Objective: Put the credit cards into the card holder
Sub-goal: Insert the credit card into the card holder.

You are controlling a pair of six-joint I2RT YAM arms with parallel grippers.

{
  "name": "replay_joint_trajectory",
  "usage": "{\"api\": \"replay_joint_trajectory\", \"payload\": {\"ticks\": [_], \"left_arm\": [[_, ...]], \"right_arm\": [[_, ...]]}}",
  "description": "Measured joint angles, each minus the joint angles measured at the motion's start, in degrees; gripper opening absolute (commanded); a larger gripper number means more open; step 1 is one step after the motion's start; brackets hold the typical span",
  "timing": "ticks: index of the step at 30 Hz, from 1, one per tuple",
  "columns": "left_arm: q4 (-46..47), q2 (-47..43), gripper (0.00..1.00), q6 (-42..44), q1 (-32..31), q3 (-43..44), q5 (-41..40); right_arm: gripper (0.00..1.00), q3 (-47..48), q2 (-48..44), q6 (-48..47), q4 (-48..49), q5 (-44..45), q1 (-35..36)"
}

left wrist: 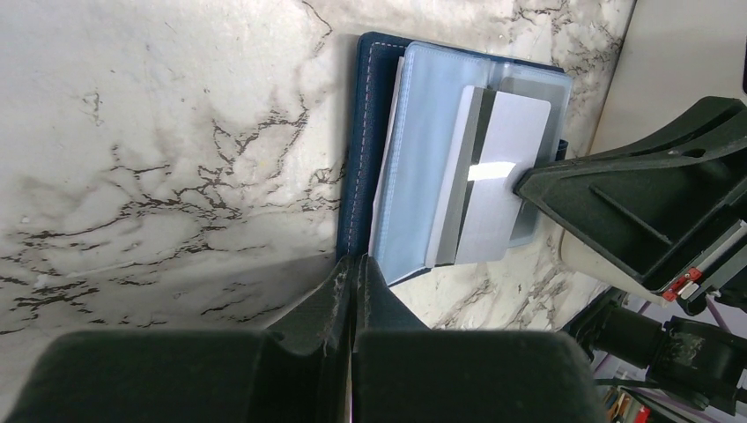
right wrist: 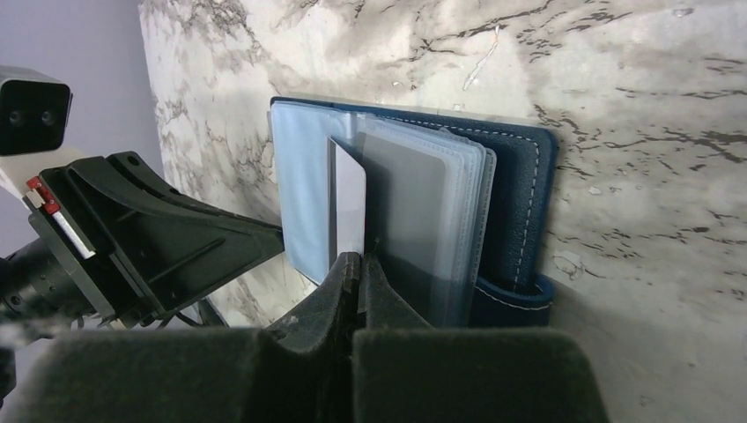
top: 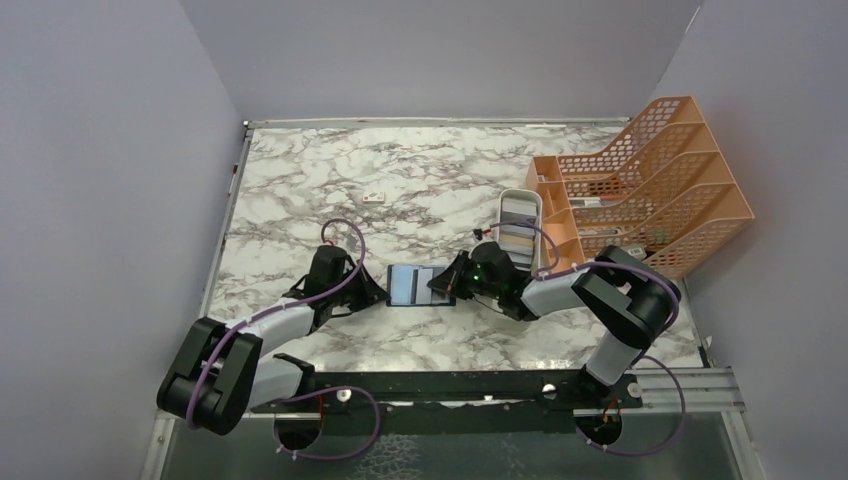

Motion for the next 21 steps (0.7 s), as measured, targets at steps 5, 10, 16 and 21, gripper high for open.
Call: {"api": "replay_joint_trajectory", "payload": {"ticks": [5, 10, 16, 21], "left_arm": [[0.2, -0.1, 0.01, 0.0, 0.0, -0.2, 0.0], [0.5, -0.2, 0.01, 0.0, 0.0, -0.3, 0.0], [1.2, -0.2, 0.01, -0.5, 0.0, -0.7, 0.1], [3.3, -0.8, 0.02, -1.6, -0.1, -2.2, 0.1]], "right_arm": [[0.02, 1.1, 0.6, -0.2, -0.4, -0.1, 0.2], [0.01, 2.8, 1.4, -0.7, -1.5, -0.1, 0.2], [0.01, 5.1, 4.1, -0.8, -1.2, -0.1, 0.2], [0.01, 5.0, 4.9, 0.5, 0.5, 0.0, 0.3]]}}
